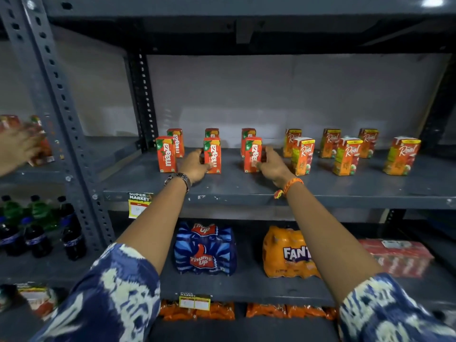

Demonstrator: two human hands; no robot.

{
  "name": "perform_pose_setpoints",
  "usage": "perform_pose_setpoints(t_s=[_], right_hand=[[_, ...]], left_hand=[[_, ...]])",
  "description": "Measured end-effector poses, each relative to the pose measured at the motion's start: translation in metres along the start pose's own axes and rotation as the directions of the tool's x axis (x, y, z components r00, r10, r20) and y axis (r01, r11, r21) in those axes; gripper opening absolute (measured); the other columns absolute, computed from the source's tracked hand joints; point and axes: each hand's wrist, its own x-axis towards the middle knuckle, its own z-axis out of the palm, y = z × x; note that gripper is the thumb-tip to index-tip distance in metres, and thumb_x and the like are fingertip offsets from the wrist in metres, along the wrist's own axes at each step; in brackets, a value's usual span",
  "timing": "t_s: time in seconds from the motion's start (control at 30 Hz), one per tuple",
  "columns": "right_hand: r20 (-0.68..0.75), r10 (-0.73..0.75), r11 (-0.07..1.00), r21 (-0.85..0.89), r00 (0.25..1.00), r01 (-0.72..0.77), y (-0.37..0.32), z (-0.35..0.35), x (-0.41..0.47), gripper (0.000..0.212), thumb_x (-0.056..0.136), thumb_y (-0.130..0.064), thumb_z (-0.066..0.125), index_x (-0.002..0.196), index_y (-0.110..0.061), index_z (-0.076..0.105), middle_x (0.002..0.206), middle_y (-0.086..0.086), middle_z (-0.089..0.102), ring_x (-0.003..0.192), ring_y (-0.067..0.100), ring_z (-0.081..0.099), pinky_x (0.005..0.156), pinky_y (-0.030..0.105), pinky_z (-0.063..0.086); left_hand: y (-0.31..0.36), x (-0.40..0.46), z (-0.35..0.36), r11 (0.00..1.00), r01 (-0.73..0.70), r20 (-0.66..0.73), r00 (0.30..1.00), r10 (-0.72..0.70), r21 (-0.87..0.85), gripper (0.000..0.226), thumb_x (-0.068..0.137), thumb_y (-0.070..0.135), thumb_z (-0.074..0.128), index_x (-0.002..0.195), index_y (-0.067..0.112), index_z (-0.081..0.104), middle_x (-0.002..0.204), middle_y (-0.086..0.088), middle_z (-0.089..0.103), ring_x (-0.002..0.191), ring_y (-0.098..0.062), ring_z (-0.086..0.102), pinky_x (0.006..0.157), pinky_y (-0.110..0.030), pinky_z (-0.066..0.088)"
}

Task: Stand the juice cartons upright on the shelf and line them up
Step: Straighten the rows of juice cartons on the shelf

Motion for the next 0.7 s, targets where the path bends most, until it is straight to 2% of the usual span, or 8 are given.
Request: perform_pose_setpoints(t_s=[0.1,0.2,0.27,0.7], right_hand=[[-0.042,-0.029,0.999,-0.047,0.999,0.027,-0.001,0.001,-0.003,0.045,0.093,-0.004,0.058,0.136,-0.005,0.047,0.132,0.012,0.060,0.123,0.026,0.057,0.102,0.038,0.048],[-0.066,-0.055,0.996,-0.076,0.996,0.050,0.002,0.001,-0.005,0.044,0.092,-0.007,0.060,0.136,-0.005,0.052,0.131,0.013,0.063,0.121,0.027,0.060,0.104,0.043,0.049],[-0.060,-0.050,0.997,-0.067,0.997,0.046,0.004,0.000,-0.007,0.045,0.092,-0.010,0.062,0.136,-0.007,0.054,0.129,0.013,0.065,0.118,0.027,0.062,0.103,0.045,0.050],[-0.050,0.001,0.996,-0.093,0.999,-0.005,-0.002,-0.003,-0.013,0.048,0.094,-0.016,0.060,0.140,-0.008,0.049,0.137,0.013,0.060,0.126,0.029,0.057,0.107,0.046,0.047]], left_hand=[[-0.001,-0.002,0.001,1.000,-0.018,-0.031,0.999,0.018,0.014,0.043,0.089,0.022,0.067,0.130,0.012,0.056,0.127,-0.006,0.066,0.116,-0.024,0.062,0.103,-0.040,0.045],[-0.001,-0.005,0.000,0.998,-0.037,-0.048,0.998,0.039,0.042,0.041,0.089,0.022,0.067,0.127,0.010,0.060,0.124,-0.007,0.067,0.113,-0.025,0.063,0.102,-0.038,0.045],[-0.004,-0.003,-0.002,0.997,-0.044,-0.056,0.997,0.047,0.056,0.040,0.087,0.022,0.069,0.124,0.010,0.063,0.123,-0.009,0.068,0.112,-0.027,0.064,0.103,-0.043,0.046],[-0.001,-0.007,-0.003,0.999,0.003,-0.050,0.999,-0.001,0.043,0.039,0.090,0.022,0.066,0.127,0.012,0.062,0.127,-0.008,0.067,0.115,-0.026,0.063,0.106,-0.045,0.044]])
